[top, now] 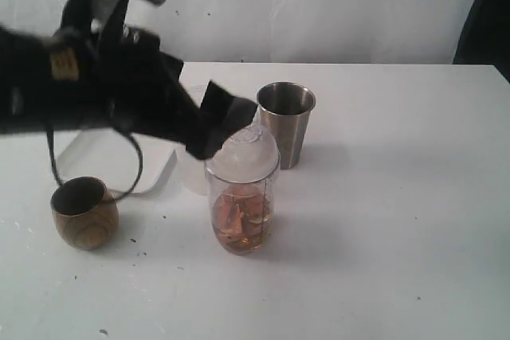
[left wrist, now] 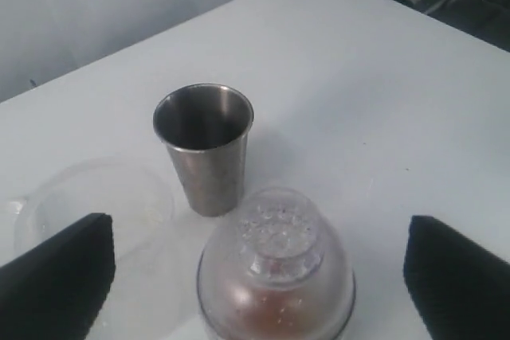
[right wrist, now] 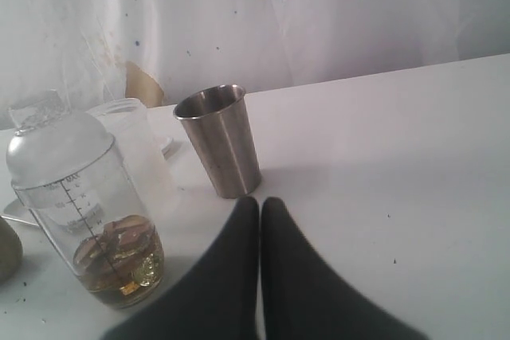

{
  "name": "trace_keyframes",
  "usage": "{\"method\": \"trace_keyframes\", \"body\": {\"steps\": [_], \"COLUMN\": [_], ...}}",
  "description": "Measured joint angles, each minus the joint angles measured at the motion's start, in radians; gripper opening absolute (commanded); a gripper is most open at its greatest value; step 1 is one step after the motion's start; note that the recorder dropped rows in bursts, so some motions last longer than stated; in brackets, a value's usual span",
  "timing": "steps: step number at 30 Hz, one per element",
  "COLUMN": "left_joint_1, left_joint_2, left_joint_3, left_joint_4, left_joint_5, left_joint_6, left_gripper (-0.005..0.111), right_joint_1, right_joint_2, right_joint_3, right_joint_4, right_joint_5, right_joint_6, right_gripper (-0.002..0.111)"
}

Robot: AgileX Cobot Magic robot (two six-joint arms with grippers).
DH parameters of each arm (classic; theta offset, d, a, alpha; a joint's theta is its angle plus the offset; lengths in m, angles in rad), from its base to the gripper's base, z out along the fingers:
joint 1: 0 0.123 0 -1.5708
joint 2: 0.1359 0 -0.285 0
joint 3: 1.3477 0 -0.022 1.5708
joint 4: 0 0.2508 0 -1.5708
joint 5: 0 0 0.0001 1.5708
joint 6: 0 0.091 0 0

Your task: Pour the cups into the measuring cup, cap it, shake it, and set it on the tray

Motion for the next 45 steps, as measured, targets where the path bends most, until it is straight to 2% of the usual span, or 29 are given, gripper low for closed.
{"method": "trace_keyframes", "body": {"steps": [3,6,9,11,25,41,43,44,45], "left_joint_1": [-0.002,-0.002,-0.002,-0.002,-0.002,-0.002,-0.002,-0.002,-0.002], "left_joint_2": [-0.004,0.017,0.051,0.085,0.380,0.598,0.622,0.626,0.627], "left_joint_3": [0.191,0.329,0.415,0.443,0.421,0.234,0.221,0.220,0.219], "left_joint_4": [-0.004,0.017,0.092,0.138,0.180,0.195,0.199,0.199,0.199], "left_joint_5": [-0.243,-0.472,-0.627,-0.685,-0.945,-0.987,-0.991,-0.991,-0.995], "left_joint_6": [-0.005,-0.053,-0.119,-0.142,-0.209,-0.280,-0.303,-0.307,-0.312], "left_gripper": [0.093,0.093,0.093,0.093,0.093,0.093,0.085,0.067,0.057], "right_joint_1": [0.000,0.000,0.000,0.000,0.000,0.000,0.000,0.000,0.000], "right_joint_2": [0.000,0.000,0.000,0.000,0.000,0.000,0.000,0.000,0.000], "right_joint_3": [0.000,0.000,0.000,0.000,0.000,0.000,0.000,0.000,0.000], "right_joint_4": [0.000,0.000,0.000,0.000,0.000,0.000,0.000,0.000,0.000], "right_joint_5": [0.000,0.000,0.000,0.000,0.000,0.000,0.000,0.000,0.000], "right_joint_6": [0.000,0.003,0.003,0.003,0.003,0.003,0.005,0.005,0.005], "right_gripper": [0.000,0.000,0.000,0.000,0.000,0.000,0.000,0.000,0.000]}}
